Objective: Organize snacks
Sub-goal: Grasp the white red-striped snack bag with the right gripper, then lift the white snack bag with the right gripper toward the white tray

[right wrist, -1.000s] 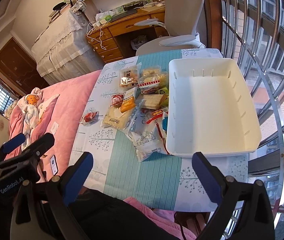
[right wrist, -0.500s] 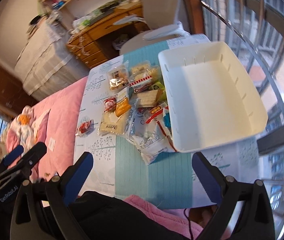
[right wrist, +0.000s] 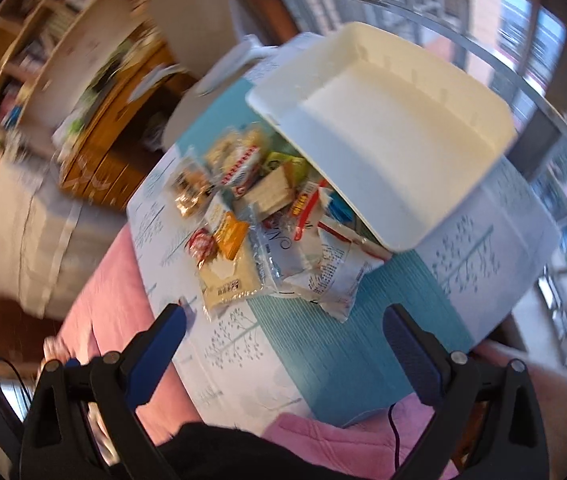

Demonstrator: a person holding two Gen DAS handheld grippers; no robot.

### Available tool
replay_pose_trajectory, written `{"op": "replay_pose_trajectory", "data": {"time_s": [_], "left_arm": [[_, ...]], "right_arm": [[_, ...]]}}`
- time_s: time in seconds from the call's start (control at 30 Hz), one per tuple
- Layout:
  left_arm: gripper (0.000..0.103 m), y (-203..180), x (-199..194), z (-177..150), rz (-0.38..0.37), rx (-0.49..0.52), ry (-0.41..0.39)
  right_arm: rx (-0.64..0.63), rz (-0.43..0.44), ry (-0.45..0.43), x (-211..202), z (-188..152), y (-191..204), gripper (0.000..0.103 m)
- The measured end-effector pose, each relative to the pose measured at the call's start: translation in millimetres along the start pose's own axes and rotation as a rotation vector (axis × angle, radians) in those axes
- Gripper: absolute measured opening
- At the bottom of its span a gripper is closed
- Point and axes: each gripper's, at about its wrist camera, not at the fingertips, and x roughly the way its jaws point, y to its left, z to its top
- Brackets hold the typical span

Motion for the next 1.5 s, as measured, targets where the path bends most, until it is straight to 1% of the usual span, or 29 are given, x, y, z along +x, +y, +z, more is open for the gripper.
{"op": "replay_pose_trajectory", "data": {"time_s": [0.07, 0.2, 0.3, 0.47, 0.5, 0.63, 0.83, 1.0, 1.07, 1.23, 1.27, 1.37, 1.5], "left_arm": [[0.101, 6, 14, 5, -0.068, 0.004, 0.027], [0.101, 15, 51, 18, -0.188, -0.037, 0.107], [0.101, 19, 81, 25, -0.204, -0.065, 0.169], [0.101, 16, 132, 34, -0.219, -0.111, 0.291], [0.101, 13, 143, 35, -0.21, -0.12, 0.318], [0.101, 7, 180, 38, -0.178, -0.129, 0.384], [0.101, 0, 221, 39, -0.112, -0.163, 0.456], [0.101, -6, 241, 40, -0.091, -0.167, 0.49], [0.101, -7, 247, 42, -0.077, -0.173, 0.496], [0.103, -8, 262, 49, -0.068, -0.199, 0.508], [0.103, -8, 266, 50, -0.053, -0.202, 0.548], [0.103, -5, 276, 53, -0.048, -0.22, 0.552], [0.103, -1, 289, 58, -0.033, -0.22, 0.553]], "right_arm": [[0.06, -0.018, -0.008, 5, -4, -5, 0.1], [0.164, -0.034, 0.016, 20, -9, -21, 0.1], [0.242, -0.045, 0.07, 40, -14, -38, 0.099], [0.328, -0.035, 0.129, 73, -14, -59, 0.099], [0.342, -0.031, 0.135, 79, -13, -61, 0.099], [0.385, -0.025, 0.178, 105, -10, -74, 0.098], [0.386, -0.047, 0.224, 135, -4, -82, 0.094], [0.357, -0.051, 0.254, 153, 2, -79, 0.093], [0.351, -0.058, 0.262, 159, 4, -79, 0.091], [0.328, -0.062, 0.271, 169, 13, -77, 0.09], [0.32, -0.064, 0.271, 171, 14, -76, 0.089], [0.314, -0.064, 0.28, 176, 18, -76, 0.086], [0.309, -0.066, 0.29, 182, 24, -75, 0.085]]}}
